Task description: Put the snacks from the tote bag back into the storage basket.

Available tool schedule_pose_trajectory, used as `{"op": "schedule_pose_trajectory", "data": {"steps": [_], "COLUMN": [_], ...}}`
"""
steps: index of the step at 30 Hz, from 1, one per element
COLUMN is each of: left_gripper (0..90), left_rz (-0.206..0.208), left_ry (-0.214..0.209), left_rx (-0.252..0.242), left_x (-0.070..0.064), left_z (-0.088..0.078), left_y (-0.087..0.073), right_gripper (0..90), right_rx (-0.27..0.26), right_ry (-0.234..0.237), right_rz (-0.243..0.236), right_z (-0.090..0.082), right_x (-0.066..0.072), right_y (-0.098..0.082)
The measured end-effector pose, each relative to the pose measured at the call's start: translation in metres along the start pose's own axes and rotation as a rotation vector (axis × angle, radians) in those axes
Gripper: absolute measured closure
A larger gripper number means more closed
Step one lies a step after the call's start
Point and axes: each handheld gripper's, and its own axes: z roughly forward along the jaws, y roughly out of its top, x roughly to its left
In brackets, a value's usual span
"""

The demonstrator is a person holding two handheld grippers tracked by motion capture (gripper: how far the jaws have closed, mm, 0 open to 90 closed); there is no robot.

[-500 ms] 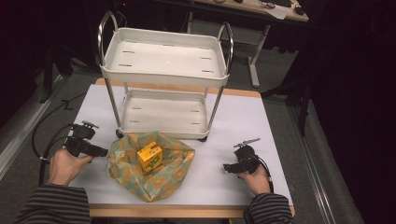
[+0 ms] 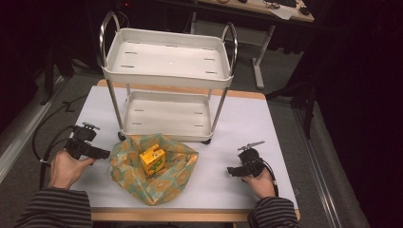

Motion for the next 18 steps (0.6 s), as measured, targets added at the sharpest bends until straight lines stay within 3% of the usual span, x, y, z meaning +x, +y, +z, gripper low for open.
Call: {"op": "schedule_pose_trajectory", "data": {"steps": [7, 12, 18], "left_gripper": [20.5, 18.4, 19.4], "left_rz": [0.013, 0.023, 0.031], "left_ry": [-0.005, -0.027, -0.032], "left_rx": [-0.026, -0.038, -0.059], "left_x": [-0.0019, -0.0039, -0.0053], "left_z": [-0.0051, -0.0058, -0.0087], "left_y": [-0.0004, 0.0011, 0.0012], "right_gripper": [26.4, 22.1, 23.6], "right_rx": [0.002, 0.005, 0.006], "right_ry": [0.003, -0.010, -0.014], "right_rz": [-0.009, -0.056, -0.056], "right_z": [0.0007, 0.0030, 0.0022], "right_x": [0.0010, 0.0055, 0.0057], "right_y": [-0.0008, -0.0020, -0.0019]}}
